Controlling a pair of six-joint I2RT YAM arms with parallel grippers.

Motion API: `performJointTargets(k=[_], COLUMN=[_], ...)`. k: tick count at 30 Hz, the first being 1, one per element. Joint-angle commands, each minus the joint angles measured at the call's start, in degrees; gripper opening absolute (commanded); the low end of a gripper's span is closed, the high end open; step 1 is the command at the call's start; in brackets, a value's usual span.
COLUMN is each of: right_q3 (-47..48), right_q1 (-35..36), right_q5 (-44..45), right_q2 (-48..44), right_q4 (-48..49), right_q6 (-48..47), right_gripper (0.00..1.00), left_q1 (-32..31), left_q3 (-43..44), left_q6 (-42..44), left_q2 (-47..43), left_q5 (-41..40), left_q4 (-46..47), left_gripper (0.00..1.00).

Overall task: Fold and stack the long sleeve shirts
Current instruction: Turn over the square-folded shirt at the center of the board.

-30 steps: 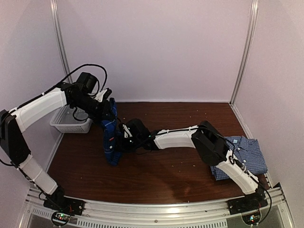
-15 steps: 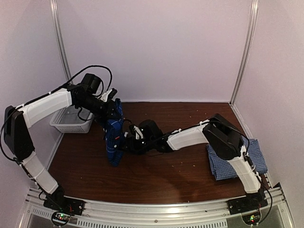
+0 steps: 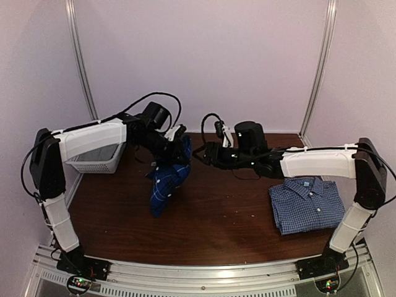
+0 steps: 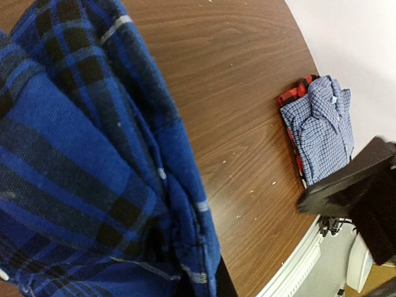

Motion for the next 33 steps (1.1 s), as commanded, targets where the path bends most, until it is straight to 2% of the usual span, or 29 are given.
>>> performJointTargets(k=[1,4,6,9,13,17,22,28,33], right_q3=[-7.72,-13.19,-14.95,-16.18,-17.05,-16.22,-13.13,-7.69,-3.58], right_q1=[-5.79,-9.89,-11.00,-11.10,-10.95,-9.94,-9.62,-8.90,-7.75], right_q5=[6.67,6.11,5.40,5.55,4.83,5.49,6.90,7.88,10.26], right_q2=[-9.91,-15.14,-16.55,-16.63,-13.97,-9.86,-4.30,2.70,6.71], right_q4=[-7.49,-9.46,-10.58,-11.88,-11.86,-11.97,-13.81,-17.29,-20.90], right_q6=[-3.59,-3.93,-4.36,-5.19,-5.60,-6.57,-8.50,-11.33,-13.13], right_gripper=[0.65,0.68,0.69,0.72,0.72,0.72,0.72,0.71,0.71], left_q1=[-7.91,-12.01,-13.75,-13.59,-11.31,-7.46,0.14,7.31,8.94], left_q3=[8.12,19.76,24.96,25.79,17.68,3.94,-13.28,-26.92,-33.28], left_q6=[-7.38,-10.56,-11.68,-12.17,-11.90,-11.90,-11.29,-10.23,-10.41], left_q2=[10.13,20.22,23.18,22.55,16.10,5.38,-4.36,-9.70,-9.40], left_q5=[-2.63,-2.12,-2.89,-5.09,-7.21,-9.65,-8.54,-4.91,0.34], left_q4=[8.03,8.75,8.43,8.10,9.16,12.32,16.23,20.63,25.45], left_gripper=[0.07,0.37,0.47,0.55,0.57,0.57,0.57,0.58,0.60])
